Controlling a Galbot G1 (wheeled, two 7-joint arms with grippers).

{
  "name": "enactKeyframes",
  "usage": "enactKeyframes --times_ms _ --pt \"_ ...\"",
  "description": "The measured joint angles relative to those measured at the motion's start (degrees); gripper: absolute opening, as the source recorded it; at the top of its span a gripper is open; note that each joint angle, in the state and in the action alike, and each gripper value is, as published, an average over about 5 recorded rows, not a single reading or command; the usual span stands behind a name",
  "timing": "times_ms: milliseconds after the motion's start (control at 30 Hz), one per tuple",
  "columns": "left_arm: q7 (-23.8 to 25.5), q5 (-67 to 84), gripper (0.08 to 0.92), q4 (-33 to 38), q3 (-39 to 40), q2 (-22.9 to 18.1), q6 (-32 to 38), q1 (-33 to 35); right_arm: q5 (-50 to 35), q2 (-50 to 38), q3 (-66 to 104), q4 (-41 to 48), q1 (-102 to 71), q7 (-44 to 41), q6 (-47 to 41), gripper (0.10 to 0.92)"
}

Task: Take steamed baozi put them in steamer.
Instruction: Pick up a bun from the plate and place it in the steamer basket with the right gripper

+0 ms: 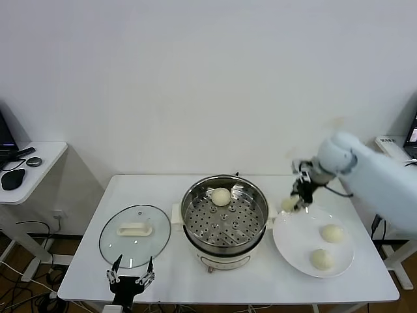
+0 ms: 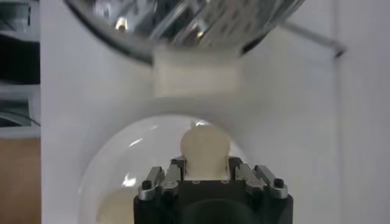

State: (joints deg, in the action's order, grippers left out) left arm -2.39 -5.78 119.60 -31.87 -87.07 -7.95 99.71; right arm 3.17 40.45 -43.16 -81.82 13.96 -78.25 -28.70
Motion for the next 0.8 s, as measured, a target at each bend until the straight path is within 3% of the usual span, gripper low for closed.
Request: enactKeyframes --times_ms 433,800 --pt "-0.72 -0.5 0.823 1.71 0.61 0.22 -0.89 -0.24 -16.48 11.29 -13.63 -1.01 15.78 1.01 -7.34 0.45" --pt "-1.46 -0.58 0.823 3.09 1.28 -0.64 -1.15 0.49 -19.34 23.99 -18.12 3.46 14.09 4.15 -10.85 0.453"
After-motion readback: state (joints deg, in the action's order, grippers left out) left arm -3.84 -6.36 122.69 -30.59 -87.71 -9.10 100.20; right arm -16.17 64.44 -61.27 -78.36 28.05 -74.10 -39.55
